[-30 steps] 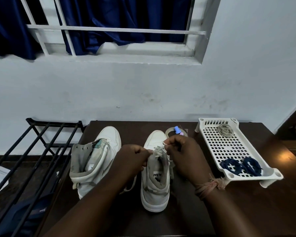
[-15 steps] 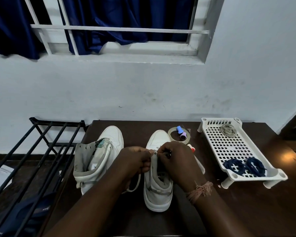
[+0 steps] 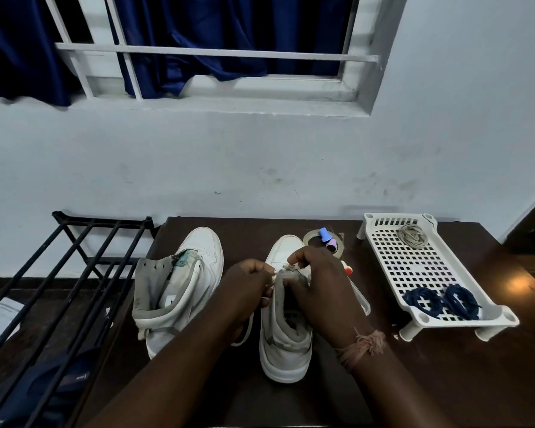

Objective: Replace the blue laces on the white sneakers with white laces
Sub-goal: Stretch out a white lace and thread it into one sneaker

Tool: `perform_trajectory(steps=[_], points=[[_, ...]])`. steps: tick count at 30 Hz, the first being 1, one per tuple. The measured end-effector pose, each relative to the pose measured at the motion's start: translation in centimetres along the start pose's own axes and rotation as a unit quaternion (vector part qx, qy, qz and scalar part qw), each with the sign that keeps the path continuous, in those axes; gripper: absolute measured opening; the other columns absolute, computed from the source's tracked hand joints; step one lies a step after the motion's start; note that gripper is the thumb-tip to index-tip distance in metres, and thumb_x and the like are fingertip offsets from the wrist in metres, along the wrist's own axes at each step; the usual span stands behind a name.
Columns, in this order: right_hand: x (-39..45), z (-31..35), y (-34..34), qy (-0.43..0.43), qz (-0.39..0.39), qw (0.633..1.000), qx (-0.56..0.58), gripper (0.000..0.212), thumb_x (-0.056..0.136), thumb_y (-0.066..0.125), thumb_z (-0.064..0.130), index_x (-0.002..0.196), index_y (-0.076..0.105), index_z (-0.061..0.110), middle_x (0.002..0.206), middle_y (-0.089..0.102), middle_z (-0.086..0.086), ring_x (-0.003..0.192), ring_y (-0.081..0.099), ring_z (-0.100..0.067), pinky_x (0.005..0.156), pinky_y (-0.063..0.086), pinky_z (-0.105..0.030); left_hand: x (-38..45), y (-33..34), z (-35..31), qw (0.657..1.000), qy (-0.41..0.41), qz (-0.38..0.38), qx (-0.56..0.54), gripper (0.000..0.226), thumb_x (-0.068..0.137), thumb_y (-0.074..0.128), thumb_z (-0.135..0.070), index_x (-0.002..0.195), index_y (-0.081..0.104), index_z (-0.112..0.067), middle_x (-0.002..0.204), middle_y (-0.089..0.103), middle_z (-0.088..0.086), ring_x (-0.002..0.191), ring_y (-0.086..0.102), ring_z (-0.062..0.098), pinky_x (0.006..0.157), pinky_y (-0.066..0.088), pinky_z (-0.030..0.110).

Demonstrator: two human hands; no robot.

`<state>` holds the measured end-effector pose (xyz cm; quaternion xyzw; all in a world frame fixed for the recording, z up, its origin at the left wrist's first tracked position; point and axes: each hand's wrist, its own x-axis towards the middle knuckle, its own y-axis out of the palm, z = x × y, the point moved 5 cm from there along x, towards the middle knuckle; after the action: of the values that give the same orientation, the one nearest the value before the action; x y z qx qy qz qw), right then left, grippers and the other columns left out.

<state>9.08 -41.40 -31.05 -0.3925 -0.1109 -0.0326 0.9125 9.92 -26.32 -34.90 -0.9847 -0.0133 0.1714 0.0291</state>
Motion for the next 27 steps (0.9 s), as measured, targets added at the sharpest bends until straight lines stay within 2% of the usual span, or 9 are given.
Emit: perform_trajectory(steps=[5, 9, 11, 13, 15, 17, 22, 25, 27], points=[[-1.0, -1.6, 0.3, 0.125, 0.018, 0.991, -0.036, 0.036, 0.078, 0.069, 0.031, 0.103, 0.046, 0.018, 0.106, 0.054, -0.004, 0.1, 0.052, -0.024, 0.084, 0.045, -0.038, -0.2, -0.8, -2.6, 0.962, 0.06, -0.047, -0.263, 0.018, 0.107, 0.038, -0.01, 0.094, 0.05, -0.014, 0.076, 0.066, 0.007, 0.071, 0.067, 0.02, 0.07, 0.057, 0.034], [-1.1, -1.9, 0.5, 0.178, 0.022, 0.984, -0.015, 0.044, 0.074, 0.064, 0.039, 0.102, 0.043, 0.014, 0.101, 0.058, -0.006, 0.094, 0.059, -0.026, 0.079, 0.053, -0.043, 0.3, -2.5, -3.0, 0.938, 0.02, -0.01, -0.345, 0.022, 0.103, 0.036, -0.006, 0.086, 0.046, -0.014, 0.061, 0.039, -0.002, 0.043, 0.031, 0.006, 0.042, 0.028, 0.019], [-1.1, -1.8, 0.7, 0.185, 0.029, 0.982, -0.018, 0.042, 0.074, 0.061, 0.04, 0.101, 0.043, 0.013, 0.096, 0.061, -0.006, 0.088, 0.061, -0.026, 0.077, 0.054, -0.044, 0.1, -2.6, -2.6, 0.979, -0.007, 0.013, -0.202, 0.021, 0.102, 0.042, -0.012, 0.083, 0.049, -0.014, 0.061, 0.038, -0.001, 0.04, 0.026, 0.006, 0.041, 0.022, 0.018], [-1.1, -1.5, 0.8, 0.184, 0.032, 0.982, -0.027, 0.039, 0.075, 0.058, 0.039, 0.1, 0.043, 0.013, 0.091, 0.063, -0.006, 0.084, 0.063, -0.026, 0.077, 0.054, -0.045, -0.4, -2.4, -2.6, 0.997, 0.019, 0.029, 0.07, 0.031, 0.1, 0.054, -0.031, 0.076, 0.055, -0.012, 0.062, 0.052, 0.003, 0.042, 0.041, 0.01, 0.047, 0.033, 0.021], [-1.1, -1.5, 0.8, 0.182, 0.024, 0.982, -0.037, 0.038, 0.073, 0.053, 0.04, 0.099, 0.044, 0.013, 0.086, 0.064, -0.005, 0.081, 0.064, -0.026, 0.077, 0.054, -0.045, -0.7, -2.4, -2.6, 0.949, 0.05, 0.031, 0.309, 0.042, 0.093, 0.062, -0.053, 0.075, 0.069, -0.016, 0.059, 0.062, -0.003, 0.049, 0.053, 0.007, 0.054, 0.04, 0.023], [-1.0, -1.5, 0.8, 0.18, 0.023, 0.982, -0.042, 0.034, 0.075, 0.053, 0.036, 0.098, 0.044, 0.013, 0.084, 0.064, -0.004, 0.08, 0.064, -0.025, 0.077, 0.054, -0.045, -1.0, -2.2, -2.6, 0.938, 0.053, 0.073, 0.335, 0.048, 0.088, 0.065, -0.061, 0.07, 0.072, -0.017, 0.05, 0.051, -0.007, 0.045, 0.044, 0.006, 0.052, 0.035, 0.023], [-1.0, -1.6, 0.9, 0.181, 0.024, 0.982, -0.04, 0.026, 0.085, 0.058, 0.025, 0.103, 0.045, 0.01, 0.09, 0.064, -0.007, 0.084, 0.063, -0.025, 0.075, 0.052, -0.039, -1.4, -2.6, -4.7, 0.993, 0.106, 0.042, -0.033, 0.039, 0.093, 0.057, -0.053, 0.074, 0.061, -0.019, 0.063, 0.047, 0.005, 0.054, 0.042, 0.017, 0.053, 0.033, 0.027], [-1.0, -1.9, 1.1, 0.174, 0.037, 0.983, -0.04, 0.024, 0.089, 0.056, 0.024, 0.106, 0.046, 0.01, 0.089, 0.064, -0.005, 0.082, 0.062, -0.021, 0.071, 0.048, -0.033, -0.9, -2.4, -5.2, 0.948, 0.096, 0.076, -0.293, 0.033, 0.097, 0.05, -0.043, 0.08, 0.054, -0.016, 0.085, 0.067, 0.007, 0.076, 0.068, 0.018, 0.073, 0.054, 0.033], [-0.9, -1.9, 1.1, 0.168, 0.041, 0.984, -0.044, 0.023, 0.091, 0.055, 0.021, 0.108, 0.047, 0.008, 0.088, 0.064, -0.005, 0.076, 0.059, -0.018, 0.064, 0.04, -0.028, -0.7, -2.1, -4.6, 0.931, 0.055, 0.093, -0.349, 0.033, 0.101, 0.046, -0.04, 0.08, 0.048, -0.016, 0.075, 0.058, 0.003, 0.06, 0.059, 0.012, 0.064, 0.053, 0.026]])
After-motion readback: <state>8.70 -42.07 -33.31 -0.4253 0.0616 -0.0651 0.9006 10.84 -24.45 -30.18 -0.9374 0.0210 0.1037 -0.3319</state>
